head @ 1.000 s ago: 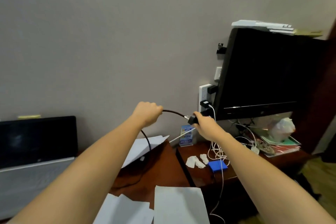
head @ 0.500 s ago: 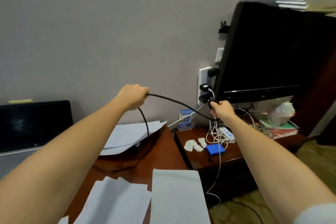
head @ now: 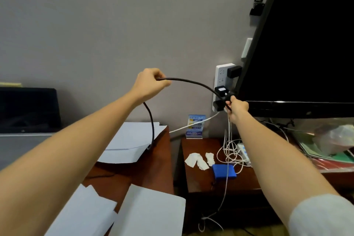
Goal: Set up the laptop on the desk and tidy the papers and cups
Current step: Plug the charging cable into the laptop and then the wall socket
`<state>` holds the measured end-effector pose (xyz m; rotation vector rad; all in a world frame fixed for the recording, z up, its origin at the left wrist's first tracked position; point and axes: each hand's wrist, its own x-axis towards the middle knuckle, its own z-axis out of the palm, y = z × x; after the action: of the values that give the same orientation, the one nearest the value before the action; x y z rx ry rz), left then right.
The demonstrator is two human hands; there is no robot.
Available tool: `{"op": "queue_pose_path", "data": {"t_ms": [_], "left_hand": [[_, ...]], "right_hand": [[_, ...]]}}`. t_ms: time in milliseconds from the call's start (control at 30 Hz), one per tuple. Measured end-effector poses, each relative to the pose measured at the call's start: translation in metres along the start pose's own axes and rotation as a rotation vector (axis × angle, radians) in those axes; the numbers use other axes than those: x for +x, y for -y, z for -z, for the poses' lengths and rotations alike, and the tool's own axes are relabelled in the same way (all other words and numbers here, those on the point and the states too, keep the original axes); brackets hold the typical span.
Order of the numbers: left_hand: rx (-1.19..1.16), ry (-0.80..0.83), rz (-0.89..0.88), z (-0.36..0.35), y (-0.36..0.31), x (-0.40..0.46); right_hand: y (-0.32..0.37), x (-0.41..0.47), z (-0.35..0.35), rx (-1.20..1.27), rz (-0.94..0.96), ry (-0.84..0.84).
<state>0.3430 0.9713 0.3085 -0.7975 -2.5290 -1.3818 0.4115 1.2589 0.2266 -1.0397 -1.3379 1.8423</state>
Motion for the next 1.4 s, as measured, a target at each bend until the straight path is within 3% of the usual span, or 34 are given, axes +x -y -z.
{"op": "queue_pose_path", "data": {"t_ms": [333,633,1400], "left_hand": [[0.089,-0.117,0.059,-0.043,0.015,0.024],[0.12,-0.202,-0.018,-0.068,0.02,0.063],[-0.02,-0.301,0.206,-0.113,0.081,0.101]], "right_hand": [[-0.009,0.078,-0.047,-0.02,0.062,0.039],[-0.01,0.126,-0.077,0.065,0.054,-0.055],[-0.022,0.132,-0.104,-0.019,0.151,-0.234]]}}
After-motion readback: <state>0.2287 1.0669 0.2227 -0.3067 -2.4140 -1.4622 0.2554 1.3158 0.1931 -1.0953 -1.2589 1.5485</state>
